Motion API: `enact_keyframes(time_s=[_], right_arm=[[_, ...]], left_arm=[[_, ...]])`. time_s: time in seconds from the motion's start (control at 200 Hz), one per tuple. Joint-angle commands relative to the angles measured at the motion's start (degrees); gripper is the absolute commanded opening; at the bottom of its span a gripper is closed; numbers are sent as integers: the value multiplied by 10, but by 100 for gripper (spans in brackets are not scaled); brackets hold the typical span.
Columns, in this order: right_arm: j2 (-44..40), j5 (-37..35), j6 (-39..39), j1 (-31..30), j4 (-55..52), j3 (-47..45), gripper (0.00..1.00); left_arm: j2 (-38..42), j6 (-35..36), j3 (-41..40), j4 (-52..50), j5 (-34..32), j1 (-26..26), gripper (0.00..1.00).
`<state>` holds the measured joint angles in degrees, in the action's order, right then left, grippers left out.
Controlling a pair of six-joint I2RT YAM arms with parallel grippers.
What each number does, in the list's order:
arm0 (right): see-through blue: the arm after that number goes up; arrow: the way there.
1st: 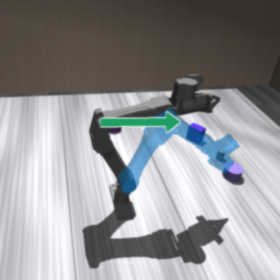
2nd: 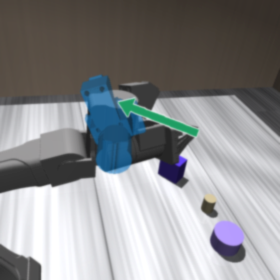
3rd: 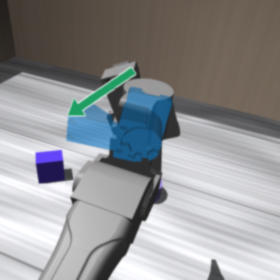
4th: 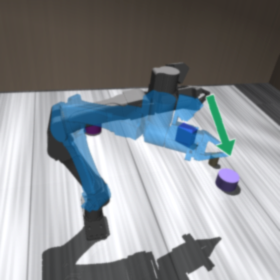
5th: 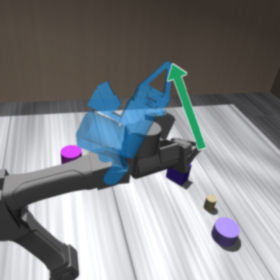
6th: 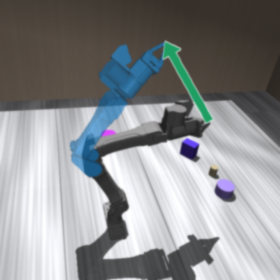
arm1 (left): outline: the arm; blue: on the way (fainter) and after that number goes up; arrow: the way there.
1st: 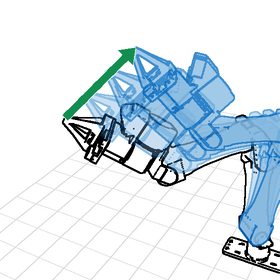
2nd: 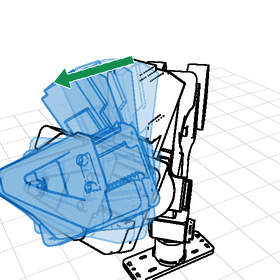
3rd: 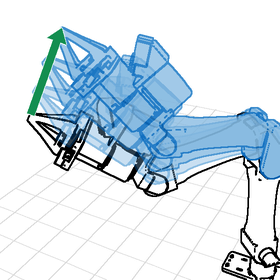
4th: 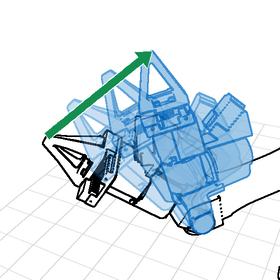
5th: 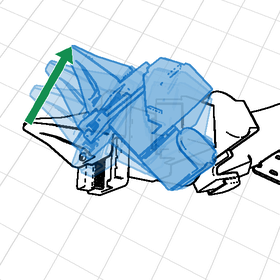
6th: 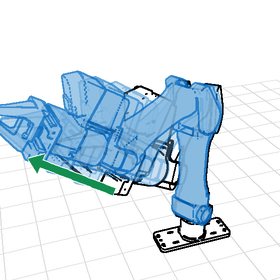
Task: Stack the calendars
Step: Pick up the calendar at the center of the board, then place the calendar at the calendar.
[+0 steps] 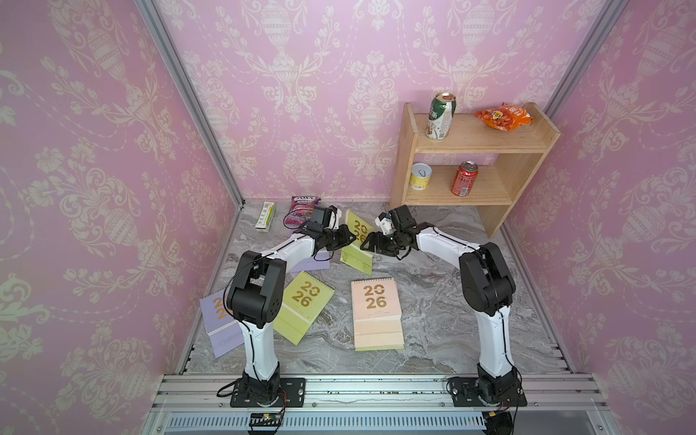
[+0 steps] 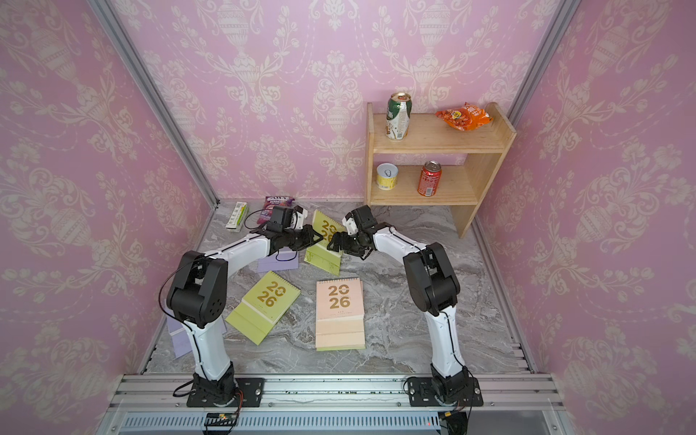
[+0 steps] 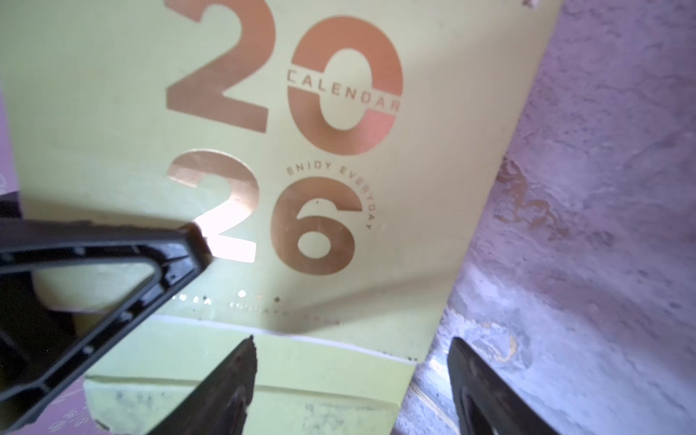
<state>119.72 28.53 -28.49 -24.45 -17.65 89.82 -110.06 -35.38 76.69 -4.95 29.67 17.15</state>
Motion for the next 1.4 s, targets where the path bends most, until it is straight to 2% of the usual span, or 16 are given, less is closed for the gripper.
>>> enact_keyframes(time_s=[0.0, 0.275, 0.51, 0.806, 0.996, 1.396], right_arm=[[-70, -8, 7, 8, 25, -44, 81], [-274, 23, 7, 33, 54, -198, 81], [-377, 118, -36, 34, 131, -306, 82], [-427, 174, -93, 32, 233, -383, 82], [-452, 159, -94, 2, 247, -405, 82], [-430, 145, -137, -49, 333, -415, 81]], left_arm=[[53, 16, -7, 6, 7, 4, 0], [182, -11, -78, 61, 49, 5, 0], [305, -30, -177, 87, 67, 15, 0], [396, -67, -272, 148, 93, 37, 0], [443, -65, -292, 137, 90, 49, 0], [478, -106, -338, 196, 103, 73, 0]])
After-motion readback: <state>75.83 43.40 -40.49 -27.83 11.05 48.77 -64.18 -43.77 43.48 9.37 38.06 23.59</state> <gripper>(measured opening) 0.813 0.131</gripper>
